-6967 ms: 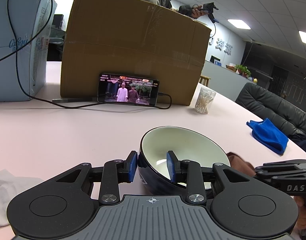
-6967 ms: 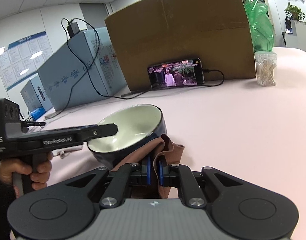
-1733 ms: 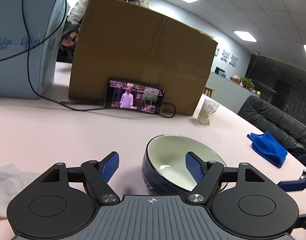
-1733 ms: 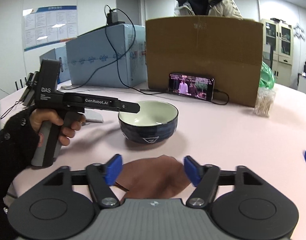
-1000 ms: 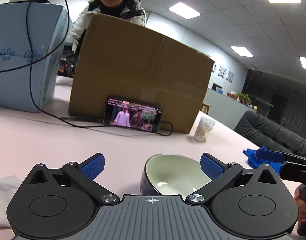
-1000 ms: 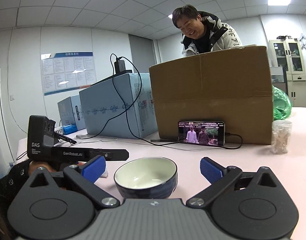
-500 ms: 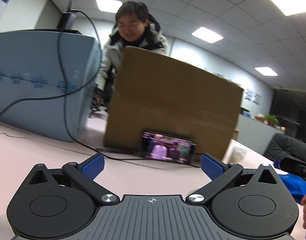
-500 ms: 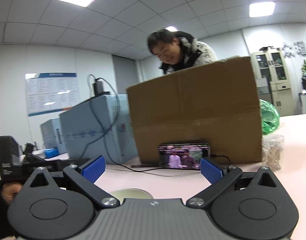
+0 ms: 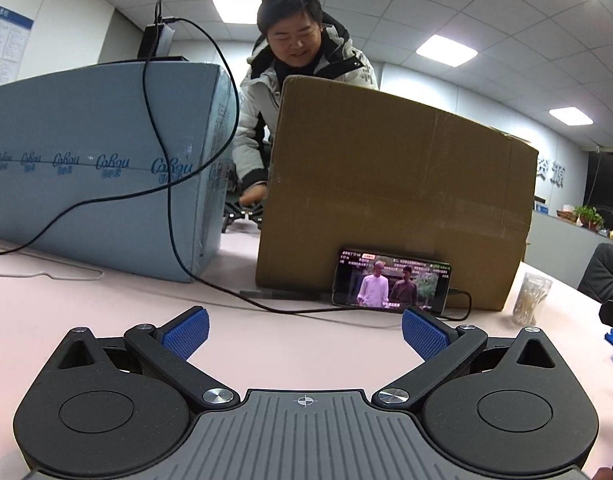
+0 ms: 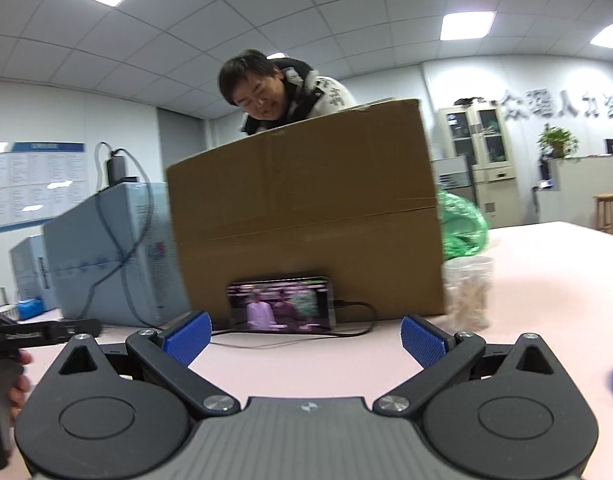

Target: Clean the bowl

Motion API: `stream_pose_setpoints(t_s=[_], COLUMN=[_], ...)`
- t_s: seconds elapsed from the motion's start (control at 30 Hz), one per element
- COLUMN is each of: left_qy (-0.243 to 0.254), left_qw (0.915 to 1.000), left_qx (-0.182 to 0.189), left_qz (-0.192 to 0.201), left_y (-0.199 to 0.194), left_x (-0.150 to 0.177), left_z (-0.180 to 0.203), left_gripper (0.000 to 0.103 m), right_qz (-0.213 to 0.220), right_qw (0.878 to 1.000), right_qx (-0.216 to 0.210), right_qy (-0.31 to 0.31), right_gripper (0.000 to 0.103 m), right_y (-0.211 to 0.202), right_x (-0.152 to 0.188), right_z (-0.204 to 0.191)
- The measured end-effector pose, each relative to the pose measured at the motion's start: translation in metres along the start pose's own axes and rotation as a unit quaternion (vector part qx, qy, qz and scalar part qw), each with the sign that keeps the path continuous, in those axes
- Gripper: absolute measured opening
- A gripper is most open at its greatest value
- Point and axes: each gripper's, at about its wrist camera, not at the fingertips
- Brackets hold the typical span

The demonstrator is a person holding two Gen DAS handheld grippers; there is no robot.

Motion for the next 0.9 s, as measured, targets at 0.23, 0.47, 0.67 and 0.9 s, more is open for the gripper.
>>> stream_pose_setpoints(t_s=[0.23,0.47,0.67,0.9], left_qy=[0.027,0.054,0.060,0.059], left_qw=[0.9980,0.9952,0.9950,0.9952], left_qx=[-0.049,-0.070,-0.071,-0.070], left_qz=[0.031,0.042,0.037,0.035], left_y=[-0.005,-0.008,-0.007,-0.004], left_x=[0.001,0.004,0.002,0.002], left_z=[0.007,0.015,0.014,0.013], left_gripper=[0.103,0.103,0.103,0.103], right_qz=[-0.002,-0.009,-0.009,-0.010], right_qw=[0.999,0.997,0.996,0.995], right_qx=[0.047,0.071,0.077,0.085], right_qy=[0.000,-0.016,-0.038,-0.060], right_gripper=[0.103,0.103,0.103,0.103], right_y=[0.005,0.009,0.011,0.012], right_x=[0.005,0.008,0.009,0.009], right_z=[0.000,-0.006,-0.015,-0.023])
Point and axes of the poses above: each gripper's, at about its wrist camera, not at the fingertips, and y roughly the way its jaws point, z to its right, x to its underside, and after that the axes turned 3 degrees about y, right-handed
